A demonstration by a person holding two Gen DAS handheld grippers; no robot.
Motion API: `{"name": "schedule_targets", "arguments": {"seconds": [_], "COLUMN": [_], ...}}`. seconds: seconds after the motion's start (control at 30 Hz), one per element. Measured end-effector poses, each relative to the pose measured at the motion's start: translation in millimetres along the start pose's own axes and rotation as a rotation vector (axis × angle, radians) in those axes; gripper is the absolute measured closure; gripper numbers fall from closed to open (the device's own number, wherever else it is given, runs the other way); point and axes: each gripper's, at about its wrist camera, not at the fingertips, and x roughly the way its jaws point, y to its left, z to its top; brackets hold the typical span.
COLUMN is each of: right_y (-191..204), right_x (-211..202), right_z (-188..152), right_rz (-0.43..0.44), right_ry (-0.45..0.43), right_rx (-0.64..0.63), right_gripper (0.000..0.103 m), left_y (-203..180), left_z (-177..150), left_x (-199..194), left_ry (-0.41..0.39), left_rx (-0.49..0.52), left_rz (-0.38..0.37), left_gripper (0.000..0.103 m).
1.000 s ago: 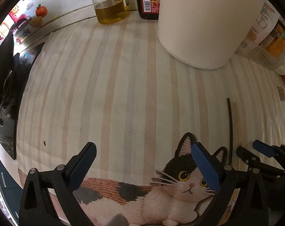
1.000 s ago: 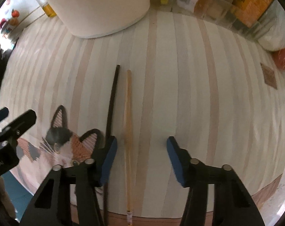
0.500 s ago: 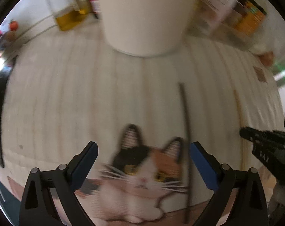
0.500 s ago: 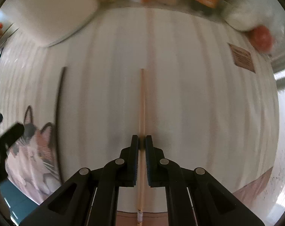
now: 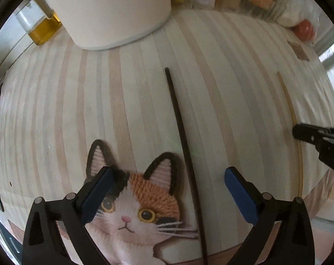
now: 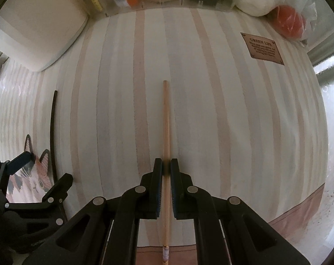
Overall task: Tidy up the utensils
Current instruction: 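Close right tool on the wooden chopstick while left tool approaches the dark chopstick, then close left tool on the dark chopstick while right tool holds the wooden chopstick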
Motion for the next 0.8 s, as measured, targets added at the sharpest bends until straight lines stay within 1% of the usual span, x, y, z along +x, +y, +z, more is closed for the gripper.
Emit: {"name": "schedule_targets", "arguments": {"seconds": [0.07, 0.1, 0.13, 0.2, 0.37, 0.4, 0.47, 0.5, 0.53, 0.57, 0.6, 0.63, 0.73, 0.8], "right_y": [-5.1, -8.4, -16.3, -25.5, -39.0, -40.5, -45.0, -46.7, -48.5, -46.3, -46.3, -47.4, -41.4, -41.2], "right_x": [0.4, 0.5, -0.7, -1.1, 0.8, 0.7, 2.0, 2.0, 1.7, 2.1, 2.3, 2.2, 5.3, 5.6], "right_z": [0.7, 0.6, 1.5, 4.4, 4.5, 4.9, 7.3, 8.3, 9.4, 9.3, 10.5, 12.4, 8.9, 9.9], "right_rz": [0.007, 0.005, 0.003, 0.003, -0.006, -0.013, -0.023, -0.026, -0.028, -0.029, -0.03, -0.027, -0.01, 0.011], "right_ry": [0.002, 0.003, 0.003, 0.005, 0.008, 0.007, 0.005, 0.002, -0.002, -0.005, -0.008, -0.01, -0.013, -0.009], "right_rx": [0.01, 0.015, 0.018, 0.022, 0.009, 0.004, -0.006, -0.009, -0.01, -0.013, -0.017, -0.019, -0.021, -0.025], "right_gripper": [0.096, 0.096, 0.096, 0.096, 0.096, 0.096, 0.096, 0.096, 0.096, 0.096, 0.096, 0.096, 0.096, 0.096], "left_y": [0.2, 0.7, 2.8, 5.3, 2.9, 2.0, 0.6, -0.4, 1.5, 1.7, 5.5, 7.3, 17.6, 31.7], "left_z": [-1.8, -6.3, -7.9, -7.3, 1.0, 4.4, 6.9, 7.8, 7.7, 8.6, 6.9, 8.5, 13.0, 17.5], "left_x": [-2.0, -3.7, -4.3, -5.1, -2.4, -1.7, -4.3, -7.2, -8.7, -12.3, -14.2, -14.4, -16.2, -16.1], "left_ry": [-0.056, -0.096, -0.106, -0.099, -0.027, -0.018, -0.017, -0.024, -0.03, -0.034, -0.029, -0.016, -0.007, 0.002], "left_rx": [-0.027, -0.057, -0.067, -0.059, -0.024, -0.023, -0.016, -0.01, 0.003, 0.017, 0.024, 0.028, 0.027, 0.01], "left_rz": [0.002, 0.006, 0.008, 0.008, 0.005, 0.005, 0.004, 0.003, 0.001, 0.0, -0.001, 0.0, 0.013, 0.027], "left_gripper": [0.0, 0.0, 0.0, 0.0, 0.0, 0.002, 0.011, 0.026, 0.048, 0.061, 0.085, 0.095, 0.097, 0.097]}}
